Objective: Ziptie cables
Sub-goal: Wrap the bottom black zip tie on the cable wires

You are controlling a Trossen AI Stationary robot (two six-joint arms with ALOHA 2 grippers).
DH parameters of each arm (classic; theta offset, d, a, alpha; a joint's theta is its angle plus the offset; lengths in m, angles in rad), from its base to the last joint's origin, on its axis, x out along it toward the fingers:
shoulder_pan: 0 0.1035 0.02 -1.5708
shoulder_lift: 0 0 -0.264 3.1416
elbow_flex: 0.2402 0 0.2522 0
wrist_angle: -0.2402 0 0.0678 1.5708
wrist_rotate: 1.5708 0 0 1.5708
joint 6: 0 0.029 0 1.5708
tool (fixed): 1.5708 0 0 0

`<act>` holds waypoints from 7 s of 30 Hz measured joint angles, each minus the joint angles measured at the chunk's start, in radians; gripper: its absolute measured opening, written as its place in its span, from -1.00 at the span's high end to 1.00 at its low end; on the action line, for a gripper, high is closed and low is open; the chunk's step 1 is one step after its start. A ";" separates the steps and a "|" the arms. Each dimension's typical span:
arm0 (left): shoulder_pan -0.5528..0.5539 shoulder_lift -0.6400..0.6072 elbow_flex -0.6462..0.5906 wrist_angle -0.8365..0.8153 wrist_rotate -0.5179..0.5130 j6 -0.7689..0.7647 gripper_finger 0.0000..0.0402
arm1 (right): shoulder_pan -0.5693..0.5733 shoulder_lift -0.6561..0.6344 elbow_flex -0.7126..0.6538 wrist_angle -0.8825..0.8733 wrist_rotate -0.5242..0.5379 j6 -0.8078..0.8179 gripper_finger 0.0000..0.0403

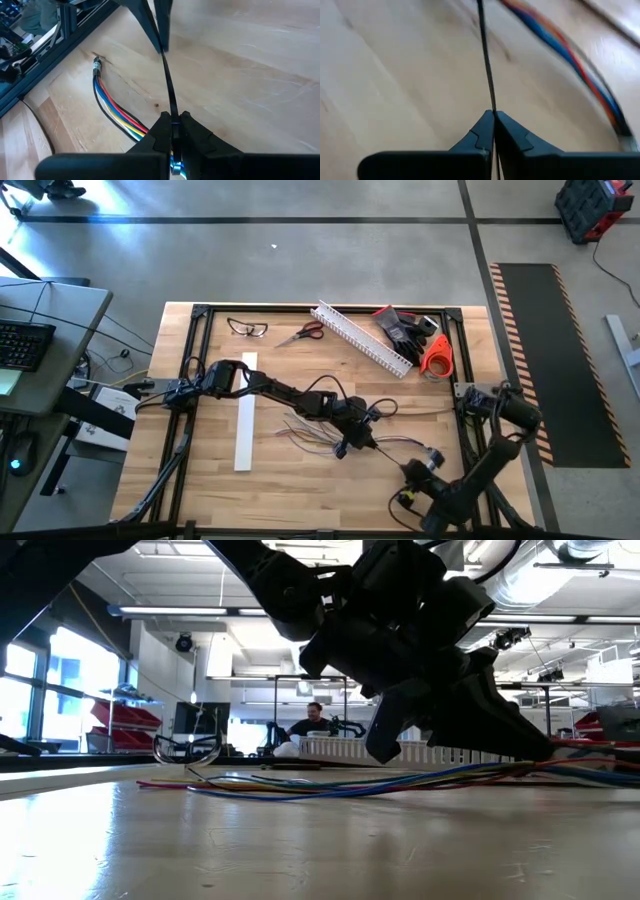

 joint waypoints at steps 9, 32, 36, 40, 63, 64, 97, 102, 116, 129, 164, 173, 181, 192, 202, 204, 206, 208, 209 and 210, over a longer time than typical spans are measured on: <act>0.019 0.000 0.000 -0.001 0.003 -0.010 0.98 | 0.122 0.005 0.001 -0.056 -0.159 0.237 1.00; 0.011 -0.002 0.000 -0.010 0.002 -0.010 0.98 | -0.022 -0.194 0.040 0.061 0.167 -0.613 -0.05; 0.010 -0.002 0.000 -0.010 0.001 -0.010 0.98 | -0.085 -0.127 0.012 0.102 0.217 -0.634 -0.03; 0.008 -0.002 0.000 -0.012 0.001 -0.010 0.98 | -0.152 -0.057 0.010 0.077 0.214 -0.603 0.06; 0.001 -0.002 0.000 -0.025 -0.001 -0.026 0.91 | -0.225 0.024 0.011 0.121 0.195 -0.548 0.97; 0.001 -0.002 0.000 -0.029 -0.001 -0.026 0.86 | -0.225 0.024 0.011 0.121 0.191 -0.546 0.98; -0.021 0.034 0.001 0.039 -0.004 -0.053 0.96 | -0.221 0.023 0.011 0.121 0.129 -0.460 1.00; -0.021 0.034 0.001 0.039 -0.003 -0.067 0.99 | -0.218 0.024 0.012 0.123 0.089 -0.427 1.00; 0.025 0.027 0.001 0.024 0.026 -0.104 0.99 | -0.011 0.050 0.014 0.089 -0.008 0.021 1.00; 0.054 0.026 -0.001 0.065 0.155 -0.107 1.00 | 0.039 0.037 0.016 0.012 -0.057 0.168 0.99; 0.047 -0.095 -0.100 -0.673 0.024 -0.306 0.88 | -0.165 -0.150 -0.266 0.501 0.136 0.129 1.00; -0.170 -0.148 -0.221 -0.418 -0.095 -0.804 1.00 | -0.283 -0.234 -0.389 0.845 0.122 -0.306 1.00; -0.306 -0.265 -0.246 -0.343 -0.558 -0.845 1.00 | -0.306 -0.320 -0.433 0.978 0.130 -0.527 1.00; -0.120 -0.261 -0.235 -0.054 -0.240 -0.451 0.65 | -0.266 -0.324 -0.446 0.985 0.064 -0.424 1.00; -0.097 -0.106 -0.233 0.247 -0.290 -0.211 0.45 | -0.300 -0.325 -0.448 0.989 0.058 -0.371 1.00; -0.091 -0.082 -0.237 0.240 -0.314 -0.208 0.45 | -0.305 -0.325 -0.448 0.995 0.044 -0.359 1.00; -0.084 -0.072 -0.238 0.232 -0.309 -0.202 0.45 | -0.309 -0.325 -0.448 0.995 0.035 -0.333 1.00; -0.076 -0.075 -0.236 0.229 -0.292 -0.203 0.45 | -0.307 -0.325 -0.448 0.995 0.037 -0.314 1.00; -0.072 -0.075 -0.234 0.230 -0.292 -0.205 0.45 | -0.305 -0.326 -0.448 0.996 0.038 -0.303 1.00; -0.070 -0.076 -0.236 0.230 -0.292 -0.208 0.45 | -0.303 -0.326 -0.448 0.996 0.039 -0.288 1.00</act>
